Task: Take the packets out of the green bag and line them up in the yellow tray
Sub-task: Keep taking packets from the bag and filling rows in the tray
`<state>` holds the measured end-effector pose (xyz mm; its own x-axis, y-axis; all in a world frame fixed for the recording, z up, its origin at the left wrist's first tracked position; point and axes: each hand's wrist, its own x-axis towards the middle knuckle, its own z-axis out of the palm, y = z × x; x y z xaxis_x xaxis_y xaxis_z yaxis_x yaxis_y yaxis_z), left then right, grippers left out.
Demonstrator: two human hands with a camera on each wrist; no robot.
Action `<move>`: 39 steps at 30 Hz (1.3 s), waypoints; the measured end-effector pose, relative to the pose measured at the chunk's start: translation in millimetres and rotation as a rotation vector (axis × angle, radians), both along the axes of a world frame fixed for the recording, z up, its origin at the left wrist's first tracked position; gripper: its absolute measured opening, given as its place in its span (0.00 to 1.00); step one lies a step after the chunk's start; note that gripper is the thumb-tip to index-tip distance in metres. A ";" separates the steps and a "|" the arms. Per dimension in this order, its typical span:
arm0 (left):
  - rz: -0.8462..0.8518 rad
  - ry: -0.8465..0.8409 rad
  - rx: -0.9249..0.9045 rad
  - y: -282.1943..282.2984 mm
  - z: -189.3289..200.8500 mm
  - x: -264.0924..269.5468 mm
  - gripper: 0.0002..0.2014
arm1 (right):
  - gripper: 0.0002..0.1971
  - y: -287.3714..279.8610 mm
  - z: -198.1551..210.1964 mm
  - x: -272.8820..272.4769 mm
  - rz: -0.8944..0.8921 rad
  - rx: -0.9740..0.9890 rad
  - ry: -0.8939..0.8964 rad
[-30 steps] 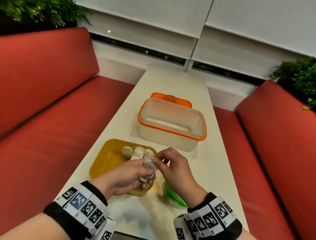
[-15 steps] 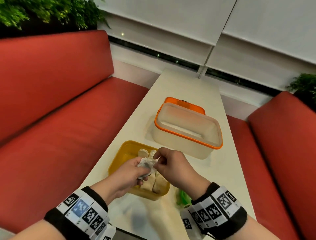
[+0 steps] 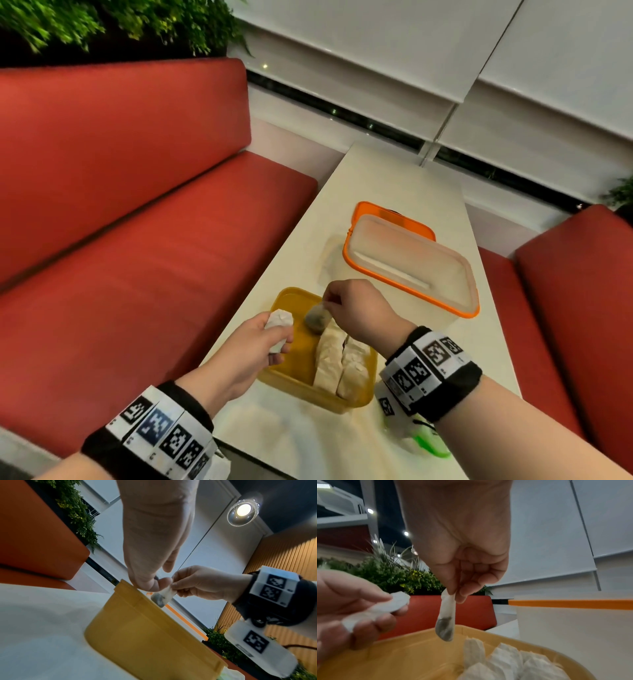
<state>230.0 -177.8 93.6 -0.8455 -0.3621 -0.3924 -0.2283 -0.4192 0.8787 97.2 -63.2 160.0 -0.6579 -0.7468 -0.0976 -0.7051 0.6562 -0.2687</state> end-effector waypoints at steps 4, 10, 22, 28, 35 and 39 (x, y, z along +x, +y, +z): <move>-0.018 -0.015 0.017 -1.6 -3.9 3.2 0.06 | 0.08 -14.5 -15.4 -6.6 0.004 0.128 0.015; -0.052 -0.012 0.027 -4.4 -4.0 4.3 0.06 | 0.07 -25.7 -29.0 -10.0 -0.024 0.239 0.016; -0.061 -0.014 0.016 -3.3 -5.2 5.9 0.06 | 0.08 -28.7 -27.3 -1.5 -0.023 0.391 0.079; -0.051 -0.015 0.029 -2.1 -5.7 6.3 0.06 | 0.09 -32.1 -20.6 3.6 -0.023 0.445 0.146; -0.024 -0.019 0.105 1.9 -6.3 6.1 0.09 | 0.06 -23.8 -15.4 4.7 -0.017 0.397 0.044; -0.030 -0.014 0.107 2.0 -5.5 5.2 0.08 | 0.11 -17.5 -15.7 3.6 -0.030 0.357 0.053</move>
